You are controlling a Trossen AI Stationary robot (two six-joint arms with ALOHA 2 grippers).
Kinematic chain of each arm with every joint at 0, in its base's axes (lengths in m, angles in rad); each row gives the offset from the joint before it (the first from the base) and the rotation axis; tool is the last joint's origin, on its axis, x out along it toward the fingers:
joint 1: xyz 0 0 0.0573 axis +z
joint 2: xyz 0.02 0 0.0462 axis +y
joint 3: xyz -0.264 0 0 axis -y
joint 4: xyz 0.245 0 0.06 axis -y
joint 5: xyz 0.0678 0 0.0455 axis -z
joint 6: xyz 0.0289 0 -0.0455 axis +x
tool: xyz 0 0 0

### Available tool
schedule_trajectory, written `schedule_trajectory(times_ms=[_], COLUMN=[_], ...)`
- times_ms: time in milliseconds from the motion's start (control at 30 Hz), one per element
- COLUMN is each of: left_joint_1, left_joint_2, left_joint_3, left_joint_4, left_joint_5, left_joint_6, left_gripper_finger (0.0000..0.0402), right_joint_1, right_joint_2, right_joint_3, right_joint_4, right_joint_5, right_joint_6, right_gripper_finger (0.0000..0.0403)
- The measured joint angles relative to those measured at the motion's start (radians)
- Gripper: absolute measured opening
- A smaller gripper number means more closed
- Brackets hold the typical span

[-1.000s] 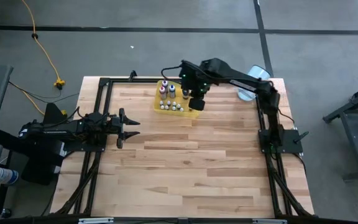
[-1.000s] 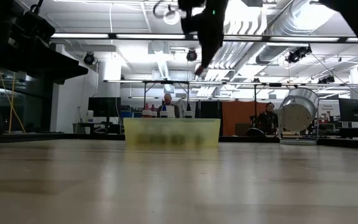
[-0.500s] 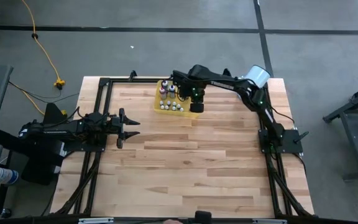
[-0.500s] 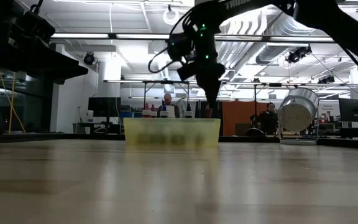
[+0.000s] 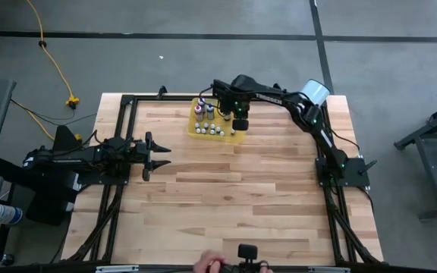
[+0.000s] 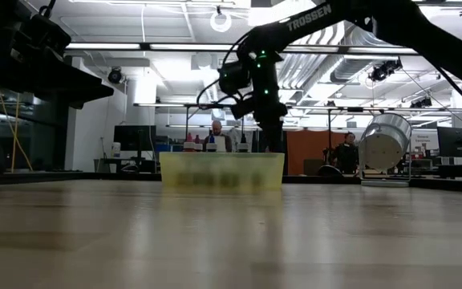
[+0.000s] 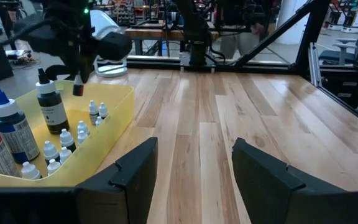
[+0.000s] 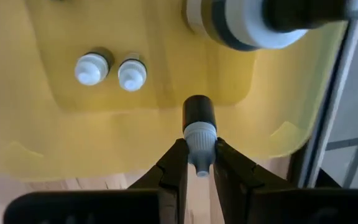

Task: Pick & Place food coloring
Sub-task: Put the small red food coloring into the yellow container

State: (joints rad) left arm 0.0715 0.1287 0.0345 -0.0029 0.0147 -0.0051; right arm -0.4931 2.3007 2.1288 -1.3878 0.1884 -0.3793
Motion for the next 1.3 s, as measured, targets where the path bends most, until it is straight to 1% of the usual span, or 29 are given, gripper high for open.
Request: schedule_trajectory(times_ms=[533, 767, 967, 1300], left_joint_1=[0.0, 0.0, 0.0, 0.0], left_joint_2=[0.0, 0.0, 0.0, 0.0], left_joint_3=[0.0, 0.0, 0.0, 0.0], left_joint_4=[0.0, 0.0, 0.0, 0.0], left_joint_5=[-0.004, -0.004, -0.004, -0.005], left_joint_6=[0.0, 0.0, 0.0, 0.0], left_gripper_finger=[0.0198, 0.0198, 0.0198, 0.0198], right_joint_1=[-0.007, -0.007, -0.007, -0.008], right_joint_2=[0.084, 0.086, 0.086, 0.084], right_joint_3=[0.0, 0.0, 0.0, 0.0], right_joint_4=[0.001, 0.009, 0.016, 0.016], right_joint_5=[-0.04, -0.048, -0.109, -0.095], right_joint_6=[-0.042, -0.042, -0.042, -0.003], right_gripper_finger=[0.0056, 0.006, 0.0084, 0.0134])
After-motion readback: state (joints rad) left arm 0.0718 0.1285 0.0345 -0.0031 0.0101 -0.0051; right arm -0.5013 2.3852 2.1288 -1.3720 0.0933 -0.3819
